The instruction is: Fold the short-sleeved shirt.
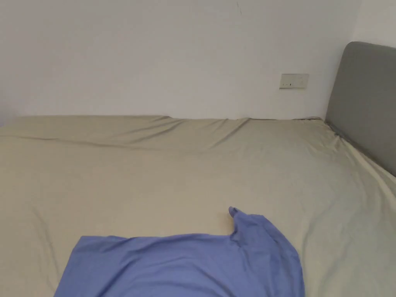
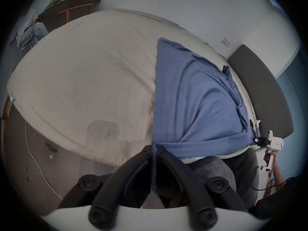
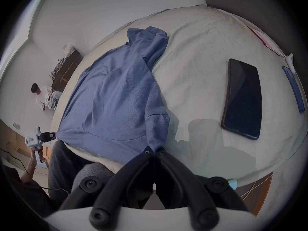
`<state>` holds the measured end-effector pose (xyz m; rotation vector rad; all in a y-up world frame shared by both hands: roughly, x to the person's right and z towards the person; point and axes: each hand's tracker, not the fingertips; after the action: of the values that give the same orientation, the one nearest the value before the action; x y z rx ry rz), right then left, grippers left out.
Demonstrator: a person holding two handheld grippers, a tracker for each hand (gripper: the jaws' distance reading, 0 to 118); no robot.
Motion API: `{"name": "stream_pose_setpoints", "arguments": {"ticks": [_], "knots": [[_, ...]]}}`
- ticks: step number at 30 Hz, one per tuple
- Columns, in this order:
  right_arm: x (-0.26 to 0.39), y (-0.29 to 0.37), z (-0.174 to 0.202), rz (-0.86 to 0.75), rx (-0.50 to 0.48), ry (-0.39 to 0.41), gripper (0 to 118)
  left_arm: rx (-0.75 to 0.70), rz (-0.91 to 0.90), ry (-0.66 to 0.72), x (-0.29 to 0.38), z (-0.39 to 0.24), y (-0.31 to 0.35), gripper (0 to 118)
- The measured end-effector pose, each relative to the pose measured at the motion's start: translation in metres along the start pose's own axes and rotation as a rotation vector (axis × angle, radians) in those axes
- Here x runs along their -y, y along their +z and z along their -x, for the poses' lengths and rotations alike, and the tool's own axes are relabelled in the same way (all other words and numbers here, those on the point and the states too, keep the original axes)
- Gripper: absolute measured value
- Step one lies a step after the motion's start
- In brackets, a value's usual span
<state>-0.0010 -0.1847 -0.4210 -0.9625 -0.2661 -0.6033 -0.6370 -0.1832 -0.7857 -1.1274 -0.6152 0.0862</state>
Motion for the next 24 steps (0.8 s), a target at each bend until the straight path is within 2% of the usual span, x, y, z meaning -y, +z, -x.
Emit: {"name": "stream_pose_setpoints", "arguments": {"ticks": [6, 11, 21, 23, 24], "knots": [[0.02, 0.002, 0.001, 0.012, 0.005, -0.007, 8, -0.003, 0.014, 0.026, 0.016, 0.003, -0.006, 5], [0.025, 0.009, -0.01, -0.002, -0.036, -0.088, 8, 0.008, 0.025, 0.024, 0.016, 0.005, -0.002, 5], [0.022, -0.002, -0.002, 0.002, -0.003, -0.03, 9, 0.019, 0.03, 0.015, 0.016, 0.009, -0.011, 6], [0.023, -0.004, 0.002, -0.002, 0.021, -0.052, 10, 0.054, 0.027, 0.046, 0.016, 0.012, -0.01, 15], [0.023, -0.003, 0.005, -0.007, 0.032, -0.066, 11, 0.086, 0.018, 0.077, 0.016, 0.012, -0.009, 26]]}}
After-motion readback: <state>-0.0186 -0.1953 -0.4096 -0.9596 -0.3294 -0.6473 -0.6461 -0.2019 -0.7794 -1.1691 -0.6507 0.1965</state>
